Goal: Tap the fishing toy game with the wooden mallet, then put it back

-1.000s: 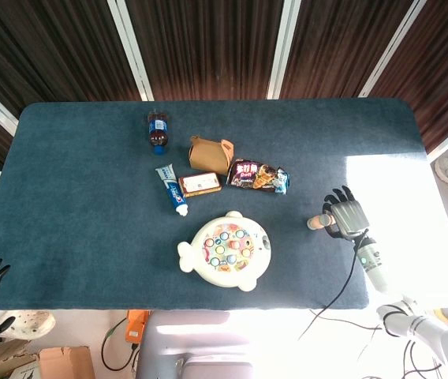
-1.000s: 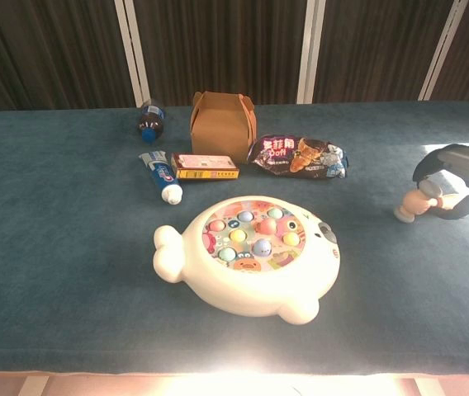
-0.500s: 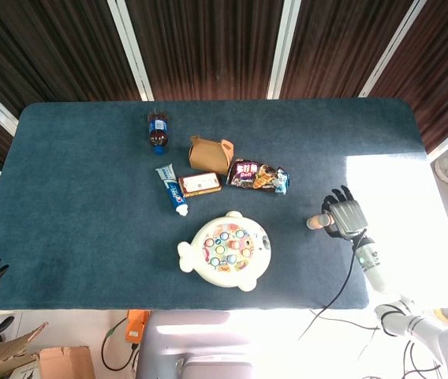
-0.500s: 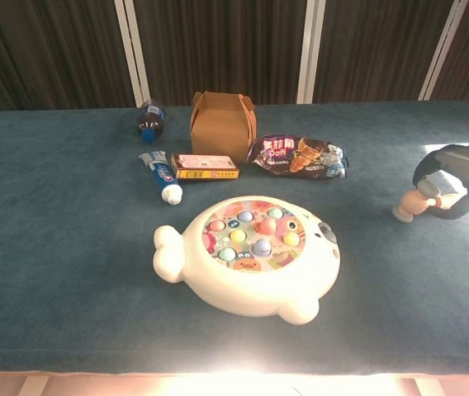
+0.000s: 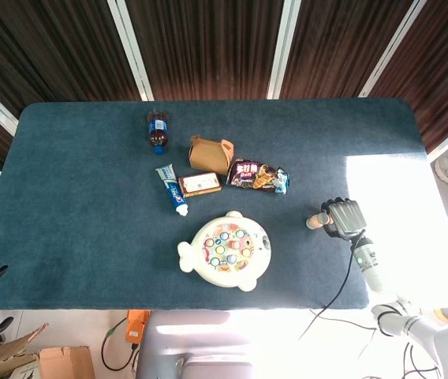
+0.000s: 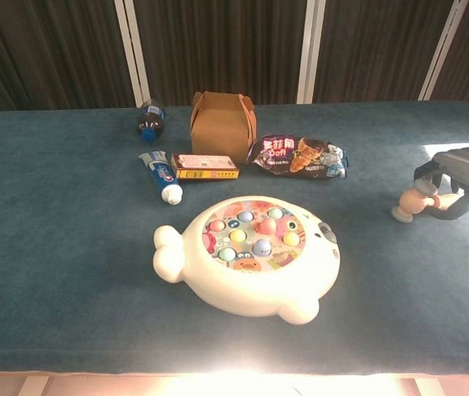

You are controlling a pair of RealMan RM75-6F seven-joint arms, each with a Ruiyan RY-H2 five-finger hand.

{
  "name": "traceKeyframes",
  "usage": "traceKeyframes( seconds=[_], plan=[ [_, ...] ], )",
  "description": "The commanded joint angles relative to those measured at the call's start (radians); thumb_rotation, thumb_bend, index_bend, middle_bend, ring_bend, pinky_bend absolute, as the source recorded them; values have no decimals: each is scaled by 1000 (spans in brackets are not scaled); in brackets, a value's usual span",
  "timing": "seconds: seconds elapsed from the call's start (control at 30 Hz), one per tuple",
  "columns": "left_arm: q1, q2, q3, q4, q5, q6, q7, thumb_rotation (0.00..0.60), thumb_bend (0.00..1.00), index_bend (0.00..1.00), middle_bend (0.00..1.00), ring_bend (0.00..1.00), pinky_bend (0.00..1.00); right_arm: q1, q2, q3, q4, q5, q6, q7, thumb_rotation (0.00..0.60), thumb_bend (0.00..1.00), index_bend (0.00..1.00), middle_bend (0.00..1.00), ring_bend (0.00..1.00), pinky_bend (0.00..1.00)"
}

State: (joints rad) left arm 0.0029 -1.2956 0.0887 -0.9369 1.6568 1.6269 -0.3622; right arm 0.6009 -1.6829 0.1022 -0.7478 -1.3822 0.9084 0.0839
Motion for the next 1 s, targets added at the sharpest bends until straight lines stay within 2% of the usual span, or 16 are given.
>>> traceKeyframes(
  seconds=[0.03,0.23,0.5,0.67,1.0],
  plan=[
    [0,0,0,0,0,1,-1,600,133,0,0,0,69,0,-8,2,9,1,2,2,600,373,762,473,361,508],
    [0,1,0,0,3,4,1,600,133,0,0,0,69,1,-27,2,33,-3,7,6,600,383,834,538,425,577],
    [2,4,0,0,2,5,-1,600,133,0,0,0,69,3,-54,6,67,-1,10,4,600,425,901,592,488,611],
    [3,6,0,1,3,7,-3,600,133,0,0,0,69,0,-74,14,92,-6,43,27,600,446,979,647,528,641],
    [5,8,0,2,7,16,-5,600,134,0,0,0,69,-3,-58,22,96,-25,103,51,600,460,996,659,539,648]
  ],
)
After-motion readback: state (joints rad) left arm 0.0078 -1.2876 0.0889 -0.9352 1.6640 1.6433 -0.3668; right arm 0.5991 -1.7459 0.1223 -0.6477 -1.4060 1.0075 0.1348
